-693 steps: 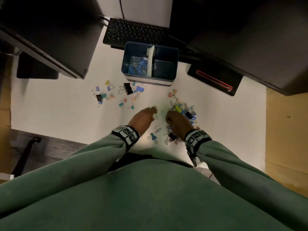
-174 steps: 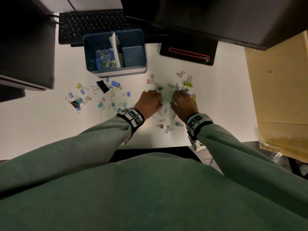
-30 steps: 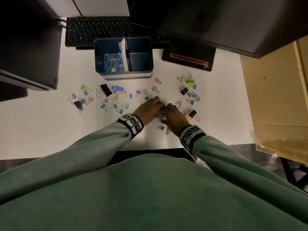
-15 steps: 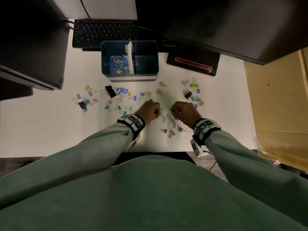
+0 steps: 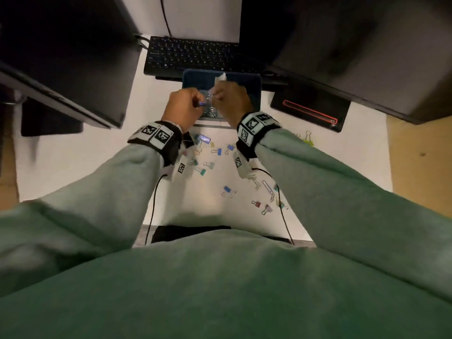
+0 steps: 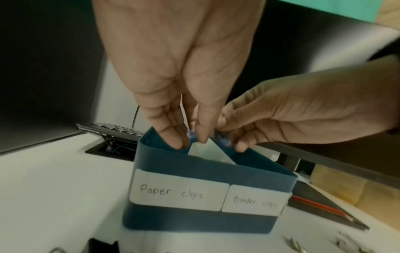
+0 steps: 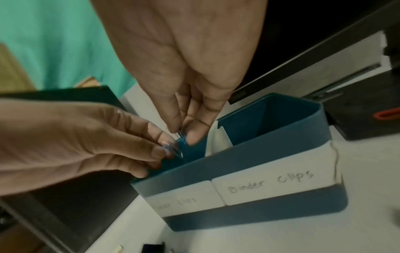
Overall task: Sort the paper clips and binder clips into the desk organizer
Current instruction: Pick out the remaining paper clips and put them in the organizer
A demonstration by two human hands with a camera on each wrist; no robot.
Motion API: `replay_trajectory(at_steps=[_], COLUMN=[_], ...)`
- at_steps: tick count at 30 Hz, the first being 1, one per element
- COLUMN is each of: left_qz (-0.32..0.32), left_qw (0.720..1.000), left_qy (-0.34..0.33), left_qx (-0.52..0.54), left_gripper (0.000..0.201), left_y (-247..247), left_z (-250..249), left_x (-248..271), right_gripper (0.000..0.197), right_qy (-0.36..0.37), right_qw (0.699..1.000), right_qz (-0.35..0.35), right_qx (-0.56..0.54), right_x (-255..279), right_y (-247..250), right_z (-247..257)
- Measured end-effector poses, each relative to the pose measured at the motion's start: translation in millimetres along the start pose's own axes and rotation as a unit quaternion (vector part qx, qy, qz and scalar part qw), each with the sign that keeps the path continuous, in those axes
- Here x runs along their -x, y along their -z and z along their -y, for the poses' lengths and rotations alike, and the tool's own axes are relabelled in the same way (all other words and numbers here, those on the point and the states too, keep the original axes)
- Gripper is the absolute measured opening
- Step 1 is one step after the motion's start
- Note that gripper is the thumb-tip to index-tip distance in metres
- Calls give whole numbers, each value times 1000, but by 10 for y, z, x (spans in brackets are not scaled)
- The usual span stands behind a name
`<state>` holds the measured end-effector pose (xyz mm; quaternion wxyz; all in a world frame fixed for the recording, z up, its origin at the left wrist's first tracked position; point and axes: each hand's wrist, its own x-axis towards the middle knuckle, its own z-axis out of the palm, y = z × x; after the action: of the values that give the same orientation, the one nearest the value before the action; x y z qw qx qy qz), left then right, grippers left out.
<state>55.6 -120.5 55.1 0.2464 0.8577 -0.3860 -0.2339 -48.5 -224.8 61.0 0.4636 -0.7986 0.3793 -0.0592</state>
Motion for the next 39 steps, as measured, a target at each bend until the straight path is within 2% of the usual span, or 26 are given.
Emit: replay_trajectory(at_steps=[1,3,5,6,8,10,11,13,15,19,23,26,28,29,31,33,34,39], left_qz=[-5,-63,-100,-80,34,163,199,221,226,220,196,193,198,210,257,276,277,258], left_qw=[1000,998,995,996,997,978,966,944,929,922,927,934,949,955,949,934,929,932], left_qy=[-10,-12,-22,-37,-62,-75,-89,-137,-166,-216,-219,-198,-164,-142,-129,-162,-174,-202], left_qx=[-23,-28,-1,5,-35,-103,-137,-205,-243,-232,-231,-227,-185,-153,-126,-160,-170,-156], left_gripper=[27,41,26,14,2,13,19,26,25,7,5,14,21,31,63,85,86,39], left_y=[-20,-43,-164,-272,-567,-885,-1030,-1263,-1380,-1456,-1527,-1571,-1585,-1589,-1578,-1578,-1586,-1717], left_z=[24,21,6,-7,-18,-24,-15,31,64,85,32,-42,-83,-102,-125,-138,-155,-264], left_x=[3,117,354,501,781,1027,1116,1240,1276,1234,1154,1088,1049,1041,1036,1042,1050,1056], right_gripper=[21,27,24,21,20,27,31,34,31,17,14,11,22,31,44,37,31,14], right_qy=[-3,42,78,69,24,-23,-41,-64,-69,-50,-30,-63,-51,-21,69,102,100,81], right_qw=[999,996,993,992,984,960,949,939,940,947,959,968,968,967,942,921,916,914], right_qz=[18,9,-12,-7,40,110,134,140,123,110,121,83,91,102,143,158,164,165], right_qx=[38,75,84,101,172,256,284,308,311,298,256,229,226,233,295,340,352,362], right_x=[-12,104,358,525,923,1331,1496,1714,1784,1723,1693,1772,1881,1941,2036,2069,2059,1904], right_y=[6,111,253,301,363,364,345,276,193,69,207,402,471,487,460,395,364,260], right_z=[-16,-128,-398,-595,-1031,-1410,-1550,-1709,-1756,-1796,-1815,-1870,-1932,-1961,-2020,-2011,-1976,-1905])
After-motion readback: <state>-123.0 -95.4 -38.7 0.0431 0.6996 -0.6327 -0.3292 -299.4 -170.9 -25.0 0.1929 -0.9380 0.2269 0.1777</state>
